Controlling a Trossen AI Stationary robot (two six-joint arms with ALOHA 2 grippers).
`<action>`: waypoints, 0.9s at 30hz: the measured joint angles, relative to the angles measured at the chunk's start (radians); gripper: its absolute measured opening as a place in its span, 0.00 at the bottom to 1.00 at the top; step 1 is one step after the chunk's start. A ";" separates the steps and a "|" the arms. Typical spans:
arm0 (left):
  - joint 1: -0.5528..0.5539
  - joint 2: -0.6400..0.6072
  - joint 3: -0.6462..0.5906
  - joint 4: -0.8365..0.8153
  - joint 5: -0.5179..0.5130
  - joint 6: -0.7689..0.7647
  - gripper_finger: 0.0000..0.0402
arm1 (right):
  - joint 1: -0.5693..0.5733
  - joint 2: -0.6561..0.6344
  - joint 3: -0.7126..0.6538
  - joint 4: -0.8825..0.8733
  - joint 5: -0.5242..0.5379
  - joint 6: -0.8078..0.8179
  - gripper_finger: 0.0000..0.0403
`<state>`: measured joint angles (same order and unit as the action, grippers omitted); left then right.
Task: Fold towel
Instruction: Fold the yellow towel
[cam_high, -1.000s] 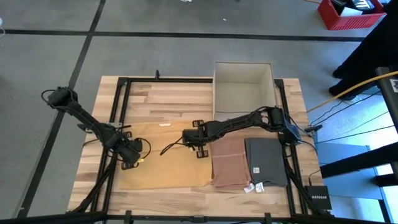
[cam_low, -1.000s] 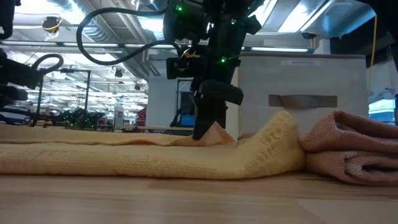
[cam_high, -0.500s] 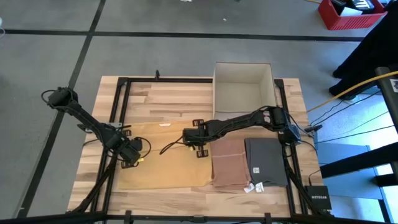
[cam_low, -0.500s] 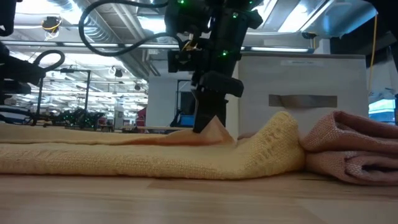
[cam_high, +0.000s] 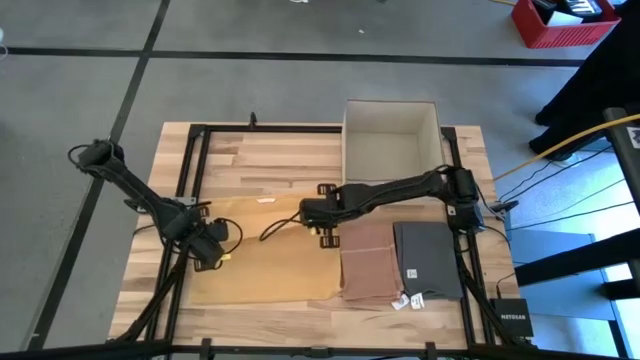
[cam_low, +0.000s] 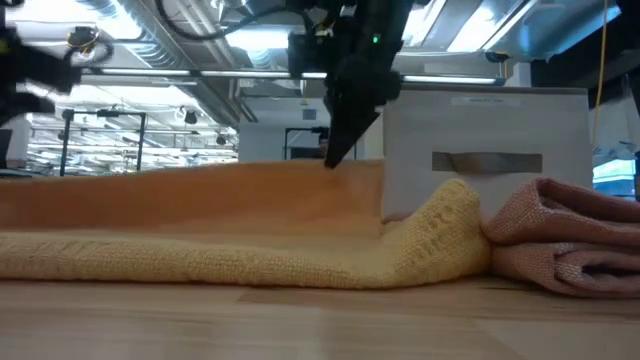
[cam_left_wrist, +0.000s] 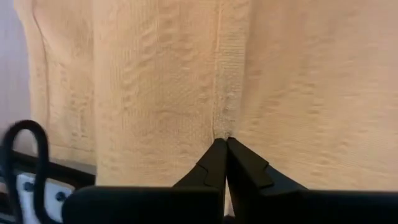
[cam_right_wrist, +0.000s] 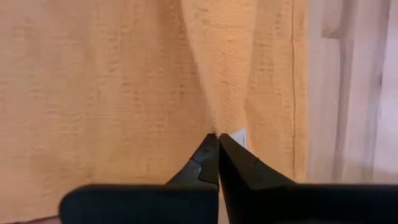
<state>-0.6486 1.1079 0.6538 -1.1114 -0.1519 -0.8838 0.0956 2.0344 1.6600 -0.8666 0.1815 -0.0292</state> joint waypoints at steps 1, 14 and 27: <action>-0.008 0.000 0.023 -0.013 -0.006 -0.001 0.00 | 0.004 -0.009 0.000 -0.007 -0.018 0.014 0.01; -0.117 0.000 0.087 0.075 -0.055 -0.079 0.00 | 0.150 -0.031 -0.002 0.019 -0.009 0.155 0.01; -0.290 0.126 0.081 0.276 0.095 -0.216 0.00 | 0.305 -0.017 -0.026 0.052 -0.070 0.267 0.01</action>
<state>-0.9385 1.2334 0.7344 -0.8350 -0.0570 -1.1002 0.4009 2.0171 1.6341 -0.8145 0.1115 0.2382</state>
